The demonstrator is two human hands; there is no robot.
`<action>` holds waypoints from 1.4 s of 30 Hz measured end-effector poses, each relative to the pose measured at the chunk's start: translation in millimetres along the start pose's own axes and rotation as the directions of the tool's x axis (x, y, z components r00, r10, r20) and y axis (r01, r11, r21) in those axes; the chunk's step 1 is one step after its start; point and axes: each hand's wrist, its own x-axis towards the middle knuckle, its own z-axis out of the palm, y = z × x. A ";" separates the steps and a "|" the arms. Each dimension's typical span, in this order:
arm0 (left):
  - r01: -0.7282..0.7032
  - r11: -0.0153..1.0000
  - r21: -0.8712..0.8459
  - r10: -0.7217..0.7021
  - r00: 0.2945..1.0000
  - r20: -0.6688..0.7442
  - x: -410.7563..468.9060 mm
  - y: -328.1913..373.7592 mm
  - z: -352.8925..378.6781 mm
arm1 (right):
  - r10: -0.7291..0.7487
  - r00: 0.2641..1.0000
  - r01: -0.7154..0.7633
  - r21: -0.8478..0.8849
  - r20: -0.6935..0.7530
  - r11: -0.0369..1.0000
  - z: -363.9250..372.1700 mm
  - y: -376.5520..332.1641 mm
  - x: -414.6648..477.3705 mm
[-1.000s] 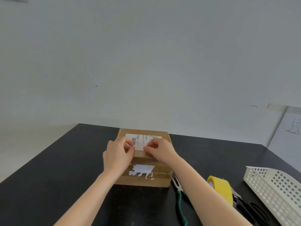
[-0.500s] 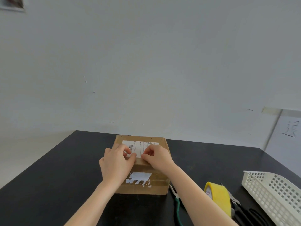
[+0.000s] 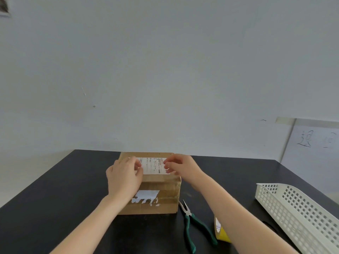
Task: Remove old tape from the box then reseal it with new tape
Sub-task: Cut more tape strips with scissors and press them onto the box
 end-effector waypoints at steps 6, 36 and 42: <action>-0.414 0.877 -0.243 0.439 0.897 0.056 -26.4 48.0 9.9 | 0.025 0.988 -0.024 0.006 -0.153 1.000 -58.4 14.4 -19.3; -0.596 0.610 -0.522 0.778 0.576 0.252 -85.8 145.3 56.2 | 0.225 0.972 -0.233 -0.281 -0.061 0.931 -133.1 101.4 -98.5; -0.510 0.661 -0.551 0.726 0.620 0.298 -84.4 149.1 52.9 | 0.229 0.973 -0.214 -0.321 0.009 0.923 -138.5 105.8 -105.8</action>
